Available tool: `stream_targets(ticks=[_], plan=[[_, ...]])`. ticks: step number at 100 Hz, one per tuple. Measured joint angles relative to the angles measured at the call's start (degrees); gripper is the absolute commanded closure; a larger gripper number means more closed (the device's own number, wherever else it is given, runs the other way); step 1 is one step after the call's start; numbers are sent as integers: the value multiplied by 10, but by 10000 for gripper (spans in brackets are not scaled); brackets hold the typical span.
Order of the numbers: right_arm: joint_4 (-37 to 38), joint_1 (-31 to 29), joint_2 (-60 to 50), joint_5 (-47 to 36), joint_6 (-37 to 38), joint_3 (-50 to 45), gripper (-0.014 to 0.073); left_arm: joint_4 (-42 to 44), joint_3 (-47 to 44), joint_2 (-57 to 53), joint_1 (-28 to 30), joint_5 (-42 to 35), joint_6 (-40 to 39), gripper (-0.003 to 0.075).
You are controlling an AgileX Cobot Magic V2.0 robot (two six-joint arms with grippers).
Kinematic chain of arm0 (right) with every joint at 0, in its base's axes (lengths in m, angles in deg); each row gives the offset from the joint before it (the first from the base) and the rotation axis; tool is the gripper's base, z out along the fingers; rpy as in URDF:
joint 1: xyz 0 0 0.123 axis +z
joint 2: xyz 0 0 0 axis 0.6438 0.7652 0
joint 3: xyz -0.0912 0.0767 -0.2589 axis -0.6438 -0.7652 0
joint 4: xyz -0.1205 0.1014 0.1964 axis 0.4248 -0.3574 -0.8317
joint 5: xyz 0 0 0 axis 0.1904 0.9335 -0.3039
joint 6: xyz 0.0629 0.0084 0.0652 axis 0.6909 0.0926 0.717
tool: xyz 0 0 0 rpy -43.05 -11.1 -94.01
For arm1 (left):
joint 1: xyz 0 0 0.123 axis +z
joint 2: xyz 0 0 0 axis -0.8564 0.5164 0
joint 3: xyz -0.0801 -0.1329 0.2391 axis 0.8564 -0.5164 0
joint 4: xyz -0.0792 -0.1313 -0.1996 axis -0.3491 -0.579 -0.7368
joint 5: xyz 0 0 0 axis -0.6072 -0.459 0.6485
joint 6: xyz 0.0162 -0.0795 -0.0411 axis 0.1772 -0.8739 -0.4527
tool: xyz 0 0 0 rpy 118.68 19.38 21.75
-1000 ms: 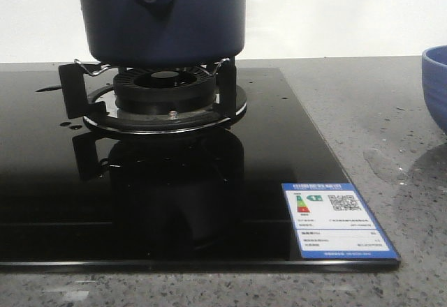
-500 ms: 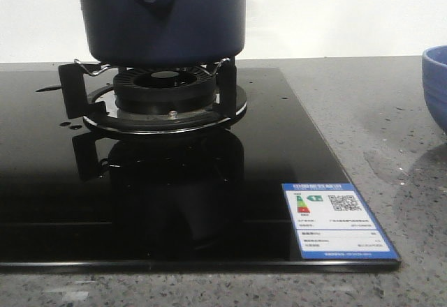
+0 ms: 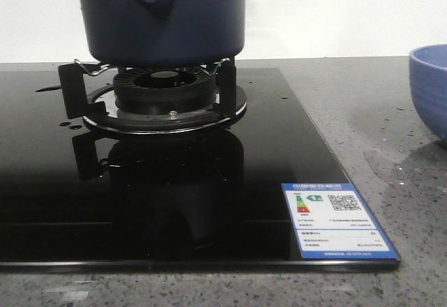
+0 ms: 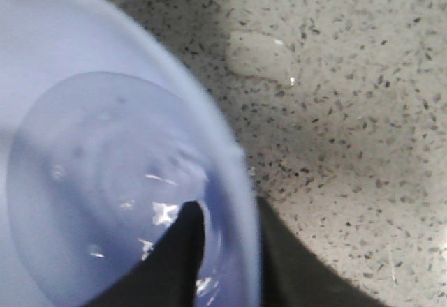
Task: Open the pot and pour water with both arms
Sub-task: 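Tilt the light blue bowl over the pot with the right gripper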
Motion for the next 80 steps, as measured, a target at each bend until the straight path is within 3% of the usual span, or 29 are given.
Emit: stream_targets(ticks=[7,25,54,80], plan=[[-4,-1,-4,1,-5,3,659,0,0,0,0,0,0,426],[-12,-1,-11,53,-20,62,662,-8,0,0,0,0,0,426],[-31,7,17,188,-23,266,654,-31,0,0,0,-1,-1,426],[-45,71,116,208,-24,453,653,-31,0,0,0,-1,-1,426]])
